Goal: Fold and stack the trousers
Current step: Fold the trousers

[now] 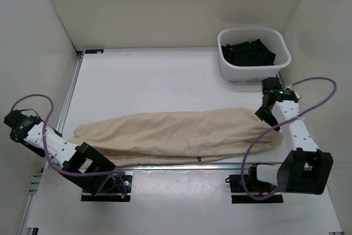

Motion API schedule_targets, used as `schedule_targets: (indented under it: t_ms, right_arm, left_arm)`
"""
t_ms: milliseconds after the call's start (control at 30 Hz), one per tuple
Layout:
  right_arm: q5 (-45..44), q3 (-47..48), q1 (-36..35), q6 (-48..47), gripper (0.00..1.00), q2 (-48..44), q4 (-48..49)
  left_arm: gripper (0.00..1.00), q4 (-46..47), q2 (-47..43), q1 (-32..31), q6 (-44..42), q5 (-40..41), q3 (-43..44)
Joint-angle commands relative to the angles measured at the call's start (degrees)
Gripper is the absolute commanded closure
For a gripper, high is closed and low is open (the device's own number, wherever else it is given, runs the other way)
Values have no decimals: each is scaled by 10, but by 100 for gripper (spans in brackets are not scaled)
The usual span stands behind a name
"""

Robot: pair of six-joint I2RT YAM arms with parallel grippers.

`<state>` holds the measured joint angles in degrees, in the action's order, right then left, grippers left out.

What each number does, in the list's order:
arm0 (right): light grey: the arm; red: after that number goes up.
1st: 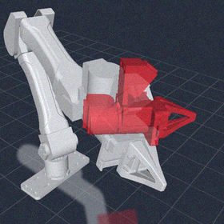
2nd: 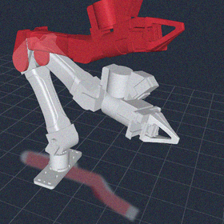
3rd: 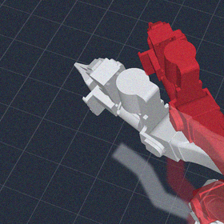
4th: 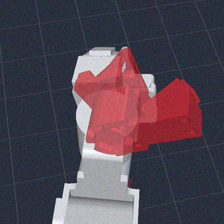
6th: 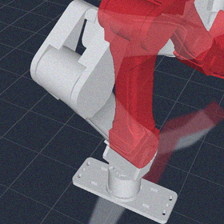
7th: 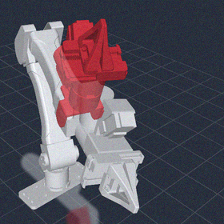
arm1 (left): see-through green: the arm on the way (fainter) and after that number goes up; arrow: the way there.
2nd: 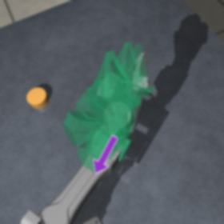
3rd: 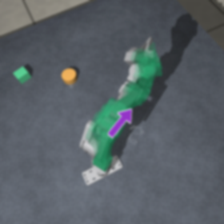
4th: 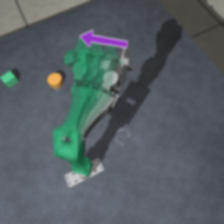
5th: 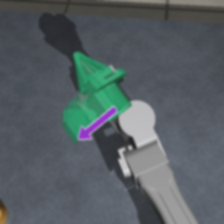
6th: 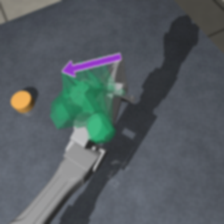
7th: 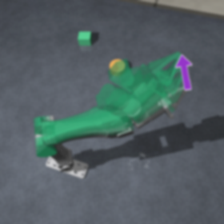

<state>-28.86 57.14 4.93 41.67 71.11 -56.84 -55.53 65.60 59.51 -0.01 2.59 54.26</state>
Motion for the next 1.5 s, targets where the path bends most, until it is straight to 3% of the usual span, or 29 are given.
schedule_targets:
  t_ms: [0,33,133,200,233,267,333,367,400,467,500,633,767,900,1067,1267,1333,1400,1433,1467]
  right_arm:
    - [-226,52,-166,87,29,-33,-143]
    - [-250,64,-204,145,29,-40,-166]
    - [-280,103,-321,201,30,-20,-202]
    - [-273,109,-382,180,33,-2,-157]
    - [-256,109,-396,160,39,19,-127]
    - [-229,102,-411,103,42,31,-90]
    - [-119,83,-411,74,56,66,-16]
    - [-89,74,-402,93,77,77,-16]
    - [-59,44,-395,101,89,84,-10]
    - [28,-3,-369,123,100,84,1]
    - [50,-28,-358,131,100,79,1]
    - [111,-150,-273,131,100,17,36]
    - [131,-204,-149,91,100,10,88]
    - [131,-184,-86,52,100,80,132]
    - [120,-81,-39,4,100,194,171]
    - [153,46,-10,-76,100,266,194]
    - [194,81,-10,-106,91,266,179]
    - [228,82,-4,-129,54,223,169]
    - [239,82,6,-129,38,203,155]
    - [248,61,11,-129,29,159,147]
  left_arm:
    - [35,-64,15,-14,0,-63,75]
    - [35,-64,15,-21,0,-63,80]
    - [36,-100,28,-75,0,-55,81]
    - [36,-122,28,-105,0,-50,81]
    - [36,-129,28,-111,0,-50,74]
    - [36,-129,23,-119,0,-55,74]
    - [35,-124,22,-137,0,-73,74]
    - [35,-118,22,-150,0,-84,80]
    - [35,-109,39,-185,0,-107,80]
    - [40,-98,57,-234,0,-113,65]
    - [42,-89,76,-285,0,-113,52]
    - [44,26,109,-364,0,32,-91]
    - [44,138,137,-384,0,114,-149]
    - [44,190,185,-389,0,105,-114]
    - [45,218,264,-417,0,87,-31]
    - [45,218,335,-428,0,87,51]
    - [45,200,335,-433,0,87,51]
    - [45,193,319,-433,0,82,38]
    - [45,193,312,-433,0,82,22]
    - [45,193,306,-433,0,82,14]
